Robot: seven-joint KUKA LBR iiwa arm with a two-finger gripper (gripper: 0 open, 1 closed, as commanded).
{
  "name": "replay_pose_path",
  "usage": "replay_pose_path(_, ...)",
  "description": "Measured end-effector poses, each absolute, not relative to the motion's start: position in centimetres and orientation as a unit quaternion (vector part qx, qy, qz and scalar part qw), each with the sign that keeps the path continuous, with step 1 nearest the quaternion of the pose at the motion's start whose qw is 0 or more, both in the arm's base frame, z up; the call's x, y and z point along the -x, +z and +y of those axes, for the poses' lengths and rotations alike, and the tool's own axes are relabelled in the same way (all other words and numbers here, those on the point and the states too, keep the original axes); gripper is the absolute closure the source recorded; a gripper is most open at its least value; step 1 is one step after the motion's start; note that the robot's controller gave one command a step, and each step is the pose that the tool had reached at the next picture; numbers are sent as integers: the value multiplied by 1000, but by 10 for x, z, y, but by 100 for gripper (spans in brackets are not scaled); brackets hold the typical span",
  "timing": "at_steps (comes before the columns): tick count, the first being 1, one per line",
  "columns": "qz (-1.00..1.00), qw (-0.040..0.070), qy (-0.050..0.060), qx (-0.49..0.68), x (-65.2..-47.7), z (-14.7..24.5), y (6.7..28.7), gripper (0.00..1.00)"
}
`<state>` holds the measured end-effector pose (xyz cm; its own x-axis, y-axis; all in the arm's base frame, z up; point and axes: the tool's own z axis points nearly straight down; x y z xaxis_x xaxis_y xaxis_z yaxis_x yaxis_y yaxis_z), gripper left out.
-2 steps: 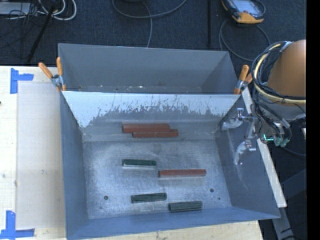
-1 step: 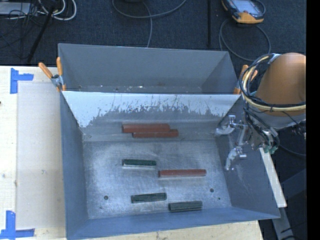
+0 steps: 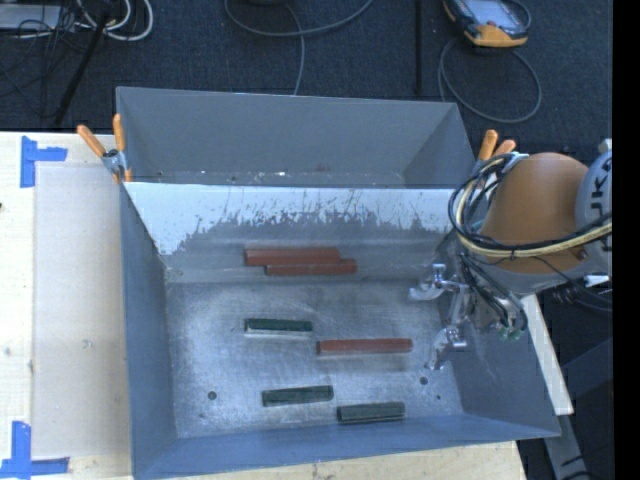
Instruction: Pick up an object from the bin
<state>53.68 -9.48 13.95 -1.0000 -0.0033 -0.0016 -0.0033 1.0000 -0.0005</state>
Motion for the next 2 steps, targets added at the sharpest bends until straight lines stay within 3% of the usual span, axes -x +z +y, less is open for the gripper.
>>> replay_pose_path(1, 1000, 5, -1, 30, -556, -102, 78, 100)
replay_pose_path(2, 1000, 5, -1, 30, -556, -102, 78, 100)
